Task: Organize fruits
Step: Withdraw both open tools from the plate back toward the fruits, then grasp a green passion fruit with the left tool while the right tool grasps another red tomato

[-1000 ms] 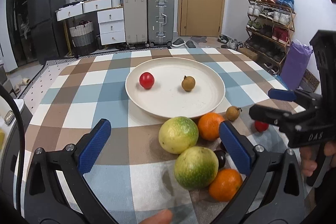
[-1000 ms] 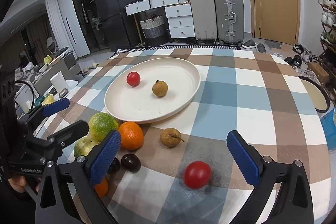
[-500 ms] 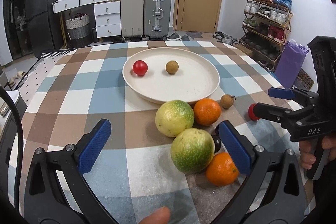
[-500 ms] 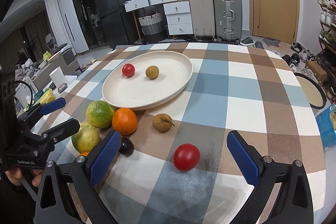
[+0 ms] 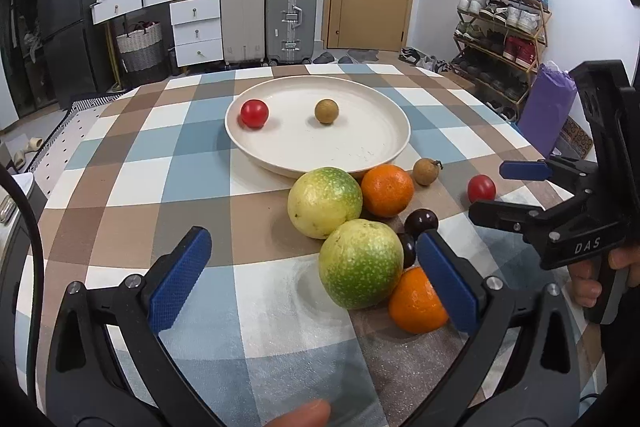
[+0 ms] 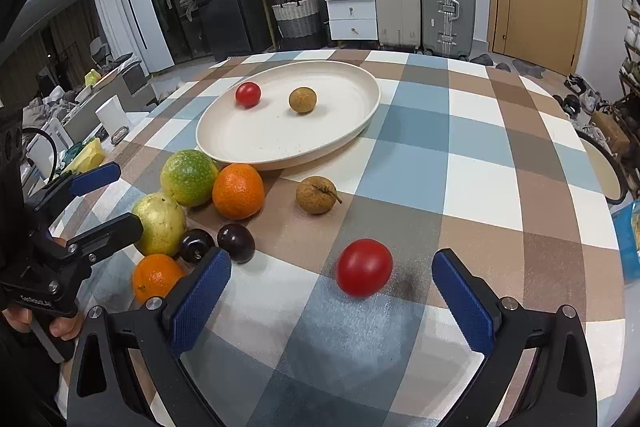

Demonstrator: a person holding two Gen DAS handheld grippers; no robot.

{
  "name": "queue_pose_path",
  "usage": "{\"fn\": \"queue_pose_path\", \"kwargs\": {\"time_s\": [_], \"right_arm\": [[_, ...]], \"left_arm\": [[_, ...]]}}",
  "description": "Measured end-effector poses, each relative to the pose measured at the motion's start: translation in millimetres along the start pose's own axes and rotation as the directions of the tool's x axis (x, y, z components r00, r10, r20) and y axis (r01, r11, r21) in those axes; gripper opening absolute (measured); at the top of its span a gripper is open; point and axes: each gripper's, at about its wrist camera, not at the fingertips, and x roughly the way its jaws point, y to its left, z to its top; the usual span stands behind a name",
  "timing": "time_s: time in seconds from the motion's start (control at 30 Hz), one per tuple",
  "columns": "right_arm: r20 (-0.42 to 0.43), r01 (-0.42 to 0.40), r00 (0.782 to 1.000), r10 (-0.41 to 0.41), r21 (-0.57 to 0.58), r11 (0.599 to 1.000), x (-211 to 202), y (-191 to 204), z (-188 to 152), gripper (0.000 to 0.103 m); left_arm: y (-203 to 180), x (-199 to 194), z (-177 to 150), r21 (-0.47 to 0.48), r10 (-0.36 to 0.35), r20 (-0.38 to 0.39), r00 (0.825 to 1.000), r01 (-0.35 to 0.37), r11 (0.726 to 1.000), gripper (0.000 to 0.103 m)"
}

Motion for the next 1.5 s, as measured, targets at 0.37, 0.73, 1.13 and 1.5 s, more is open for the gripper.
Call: {"fn": "queue_pose_path", "kwargs": {"time_s": [0.37, 0.73, 1.13, 1.5], "right_arm": [[-0.013, -0.020, 1.000, 0.020, 0.003, 1.000, -0.5, -3.6, -0.6, 0.098], [-0.039, -0.057, 0.998, 0.056, -0.013, 0.998, 2.5, -1.1, -2.6, 0.079], [-0.030, -0.081, 0.996, 0.081, 0.013, 0.997, -1.9, -5.0, -0.7, 0.066], [-0.060, -0.041, 0.997, 0.042, 0.017, 0.999, 6.7, -11.8, -3.7, 0.047]], "left_arm": [[-8.1, 8.6, -3.1, 0.029, -0.067, -0.062, 0.996, 0.069, 0.997, 0.092], [-5.1, 9.7, -3.3, -0.003, -0.146, -0.083, 0.986, 0.146, 0.989, 0.078], [-0.2, 12.5, -3.0, -0.037, -0.162, -0.104, 0.981, 0.159, 0.987, 0.056], [-2.6, 11.1, -1.1, -0.039, -0.190, -0.110, 0.976, 0.187, 0.982, 0.046]]}}
